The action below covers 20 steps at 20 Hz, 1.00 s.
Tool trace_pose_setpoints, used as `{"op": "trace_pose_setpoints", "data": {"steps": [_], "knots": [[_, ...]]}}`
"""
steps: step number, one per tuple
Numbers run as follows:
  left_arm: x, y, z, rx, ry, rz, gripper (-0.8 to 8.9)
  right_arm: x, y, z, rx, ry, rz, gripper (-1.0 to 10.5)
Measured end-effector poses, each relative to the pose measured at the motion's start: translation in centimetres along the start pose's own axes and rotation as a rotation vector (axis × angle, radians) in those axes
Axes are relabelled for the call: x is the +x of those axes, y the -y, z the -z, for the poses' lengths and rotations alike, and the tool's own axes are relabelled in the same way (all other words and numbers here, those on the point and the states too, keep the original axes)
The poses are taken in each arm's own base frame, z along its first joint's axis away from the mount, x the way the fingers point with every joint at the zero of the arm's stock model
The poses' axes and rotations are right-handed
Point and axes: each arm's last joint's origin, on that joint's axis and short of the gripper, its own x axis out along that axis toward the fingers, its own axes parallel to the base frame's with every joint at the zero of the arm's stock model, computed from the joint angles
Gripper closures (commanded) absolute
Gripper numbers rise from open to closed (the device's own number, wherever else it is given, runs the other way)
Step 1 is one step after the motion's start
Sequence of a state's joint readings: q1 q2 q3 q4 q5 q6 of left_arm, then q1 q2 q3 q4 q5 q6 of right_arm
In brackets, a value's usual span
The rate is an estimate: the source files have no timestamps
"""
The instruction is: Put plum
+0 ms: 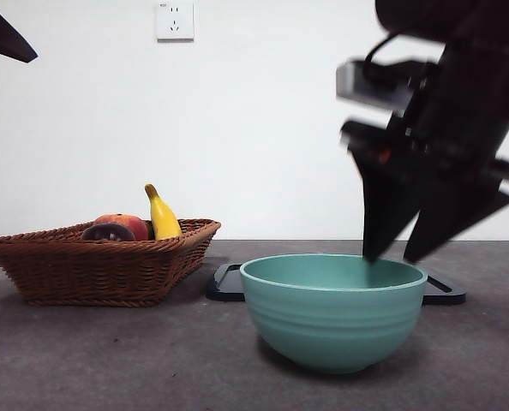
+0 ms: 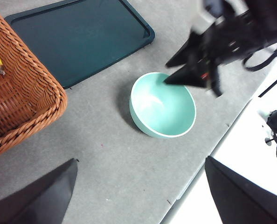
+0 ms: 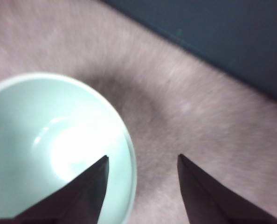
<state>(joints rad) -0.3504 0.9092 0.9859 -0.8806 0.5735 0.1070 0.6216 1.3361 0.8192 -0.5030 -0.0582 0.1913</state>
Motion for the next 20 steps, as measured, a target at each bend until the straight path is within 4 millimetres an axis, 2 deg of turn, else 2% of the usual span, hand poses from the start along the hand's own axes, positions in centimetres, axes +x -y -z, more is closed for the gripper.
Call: {"op": "trace_pose_setpoints", "data": {"steps": [5, 10, 16, 20], "knots": [[0.0, 0.0, 0.0, 0.000, -0.001, 0.000, 3.77, -5.9, -0.5, -1.4, -0.008, 0.175, -0.029, 7.1], [0.0, 0.0, 0.0, -0.001, -0.001, 0.000, 3.77, -11.3, -0.9, -0.8, -0.029, 0.272, -0.096, 7.1], [0.0, 0.0, 0.0, -0.002, -0.002, 0.000, 3.77, -14.6, -1.2, 2.1, -0.061, 0.231, -0.300, 7.1], [0.0, 0.0, 0.0, -0.002, -0.002, 0.000, 3.76, -15.8, -1.0, 3.9, -0.060, 0.175, -0.349, 7.1]]}}
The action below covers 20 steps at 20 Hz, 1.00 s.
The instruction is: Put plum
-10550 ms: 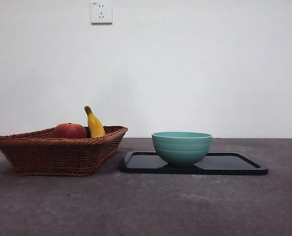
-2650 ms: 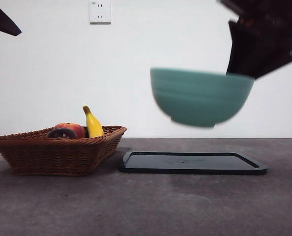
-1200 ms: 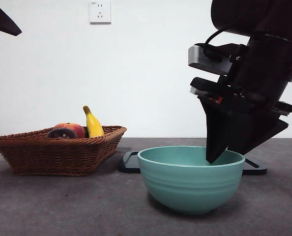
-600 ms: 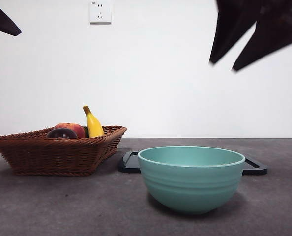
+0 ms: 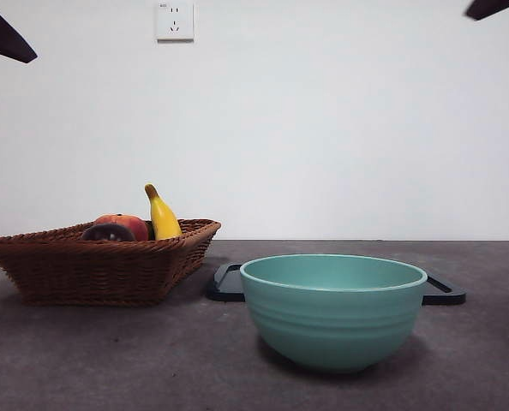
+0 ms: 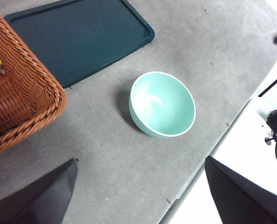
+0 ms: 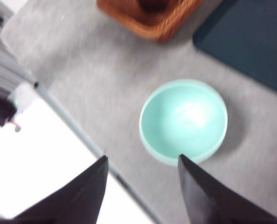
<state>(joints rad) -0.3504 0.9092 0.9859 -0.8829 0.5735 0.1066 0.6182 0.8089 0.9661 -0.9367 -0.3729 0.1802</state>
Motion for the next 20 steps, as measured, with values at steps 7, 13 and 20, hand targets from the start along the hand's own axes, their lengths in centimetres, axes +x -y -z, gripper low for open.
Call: {"op": "trace_pose_setpoints", "data": {"steps": [7, 13, 20], "knots": [[0.00, 0.00, 0.00, 0.000, 0.000, 0.000, 3.76, -0.41, -0.07, 0.38, 0.002, -0.004, 0.007, 7.1], [0.00, 0.00, 0.00, 0.000, 0.000, 0.000, 4.32, -0.41, -0.07, 0.38, 0.002, -0.004, 0.007, 7.2], [0.00, 0.00, 0.00, 0.000, 0.000, 0.000, 8.04, -0.41, -0.08, 0.37, 0.001, -0.003, 0.007, 9.4]]}}
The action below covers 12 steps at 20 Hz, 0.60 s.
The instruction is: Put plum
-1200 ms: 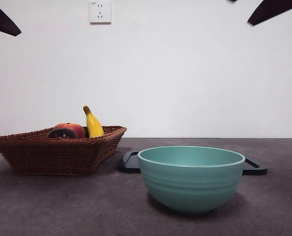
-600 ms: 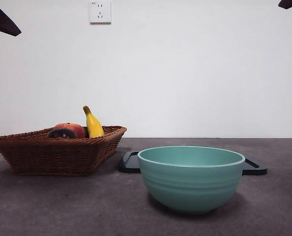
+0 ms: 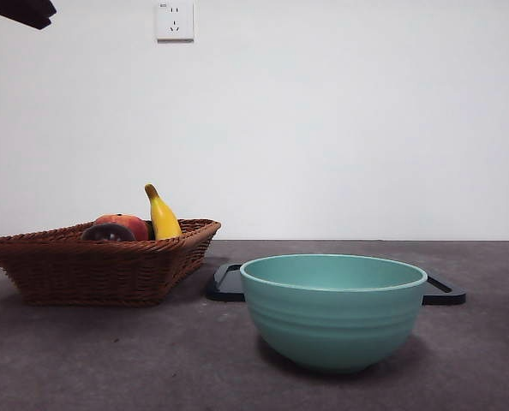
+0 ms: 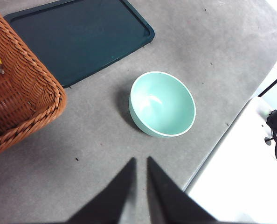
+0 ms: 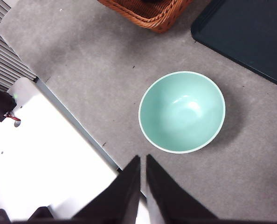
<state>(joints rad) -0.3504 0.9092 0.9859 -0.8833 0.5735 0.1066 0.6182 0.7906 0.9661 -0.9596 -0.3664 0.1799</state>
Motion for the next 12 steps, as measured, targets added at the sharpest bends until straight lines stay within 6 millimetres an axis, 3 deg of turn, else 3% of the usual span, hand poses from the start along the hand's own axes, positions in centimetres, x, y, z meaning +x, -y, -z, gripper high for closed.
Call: {"op": "trace_pose_setpoints", "data": {"steps": [12], "knots": [[0.00, 0.00, 0.00, 0.000, 0.000, 0.000, 8.04, 0.00, -0.01, -0.06, -0.002, 0.006, -0.001, 9.4]]}}
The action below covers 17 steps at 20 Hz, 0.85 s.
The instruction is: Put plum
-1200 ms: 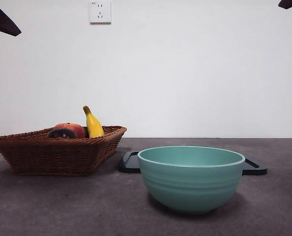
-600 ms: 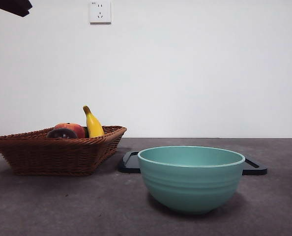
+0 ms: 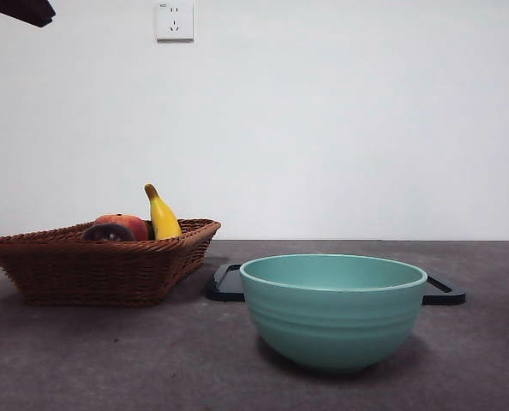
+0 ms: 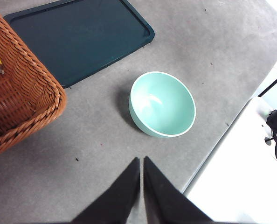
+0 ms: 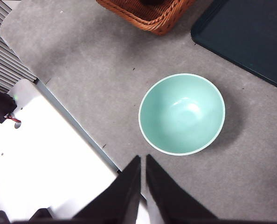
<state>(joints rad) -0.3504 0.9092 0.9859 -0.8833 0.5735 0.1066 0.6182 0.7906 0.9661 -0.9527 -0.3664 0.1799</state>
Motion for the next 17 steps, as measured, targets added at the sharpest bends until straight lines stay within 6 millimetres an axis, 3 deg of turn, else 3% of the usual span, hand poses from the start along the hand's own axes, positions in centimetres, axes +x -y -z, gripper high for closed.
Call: {"op": "trace_pose_setpoints", "data": {"steps": [7, 12, 17], "knots": [[-0.6, 0.1, -0.2, 0.046, 0.052, -0.016, 8.05, 0.0, 0.0, 0.0, 0.000, 0.000, 0.000, 9.4], [-5.0, 0.4, -0.9, 0.327, 0.512, -0.254, 8.04, 0.0, 0.0, 0.0, 0.000, 0.000, 0.000, 9.4], [-5.4, -0.6, 3.0, 0.426, 0.829, -0.613, 8.04, 0.0, 0.0, 0.0, 0.000, 0.000, 0.000, 9.4]]}}
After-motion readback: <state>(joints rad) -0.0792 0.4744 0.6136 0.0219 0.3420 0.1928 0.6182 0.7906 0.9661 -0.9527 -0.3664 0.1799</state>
